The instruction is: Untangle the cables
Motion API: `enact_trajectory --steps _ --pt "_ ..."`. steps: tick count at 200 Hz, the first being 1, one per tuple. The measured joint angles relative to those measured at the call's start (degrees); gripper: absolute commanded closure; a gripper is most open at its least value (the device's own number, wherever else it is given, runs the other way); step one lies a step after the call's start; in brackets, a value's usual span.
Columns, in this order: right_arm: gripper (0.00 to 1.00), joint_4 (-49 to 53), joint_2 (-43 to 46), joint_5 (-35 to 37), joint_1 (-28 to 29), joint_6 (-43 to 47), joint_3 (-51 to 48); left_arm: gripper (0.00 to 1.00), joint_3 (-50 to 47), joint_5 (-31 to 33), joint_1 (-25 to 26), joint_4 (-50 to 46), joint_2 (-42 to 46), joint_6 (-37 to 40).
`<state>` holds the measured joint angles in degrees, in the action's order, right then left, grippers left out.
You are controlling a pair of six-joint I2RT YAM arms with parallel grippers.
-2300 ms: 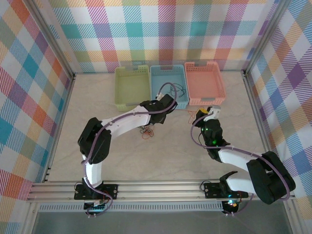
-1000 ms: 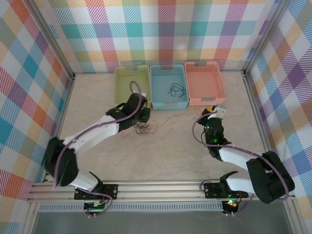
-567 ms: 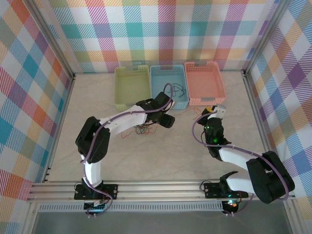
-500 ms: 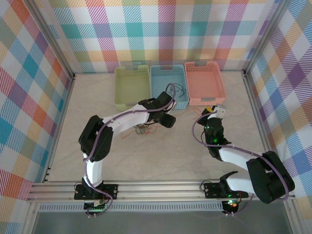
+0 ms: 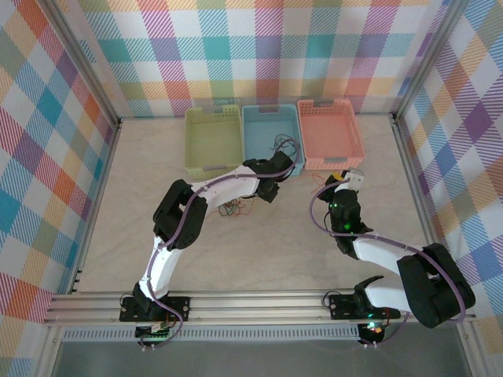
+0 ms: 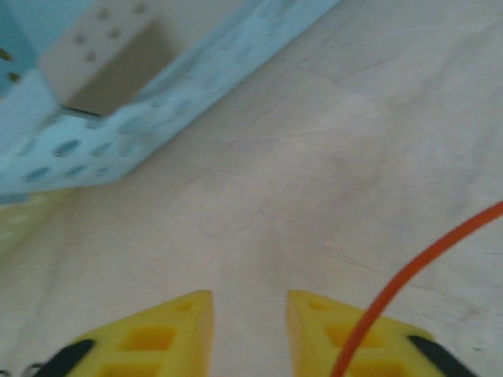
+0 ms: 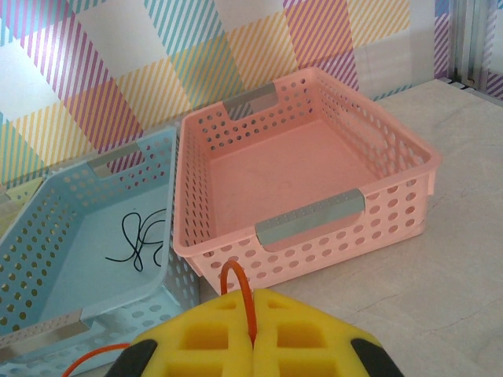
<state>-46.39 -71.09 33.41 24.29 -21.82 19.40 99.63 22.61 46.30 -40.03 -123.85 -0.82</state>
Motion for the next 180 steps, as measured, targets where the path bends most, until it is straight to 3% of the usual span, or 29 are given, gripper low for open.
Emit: enact_trajectory --steps 41,101,180 --pt "1.0 0.02 0.0 0.0 0.0 0.0 0.0 0.87 -2.54 9.29 0.37 2.51 0.46 -1.51" --pt "1.0 0.26 0.0 0.0 0.0 0.0 0.0 0.88 -13.7 21.59 1.05 5.99 7.98 -4.87" --pt "1.0 0.26 0.0 -0.33 0.0 0.0 0.0 0.87 -23.54 24.44 -1.79 10.49 23.34 -8.85"
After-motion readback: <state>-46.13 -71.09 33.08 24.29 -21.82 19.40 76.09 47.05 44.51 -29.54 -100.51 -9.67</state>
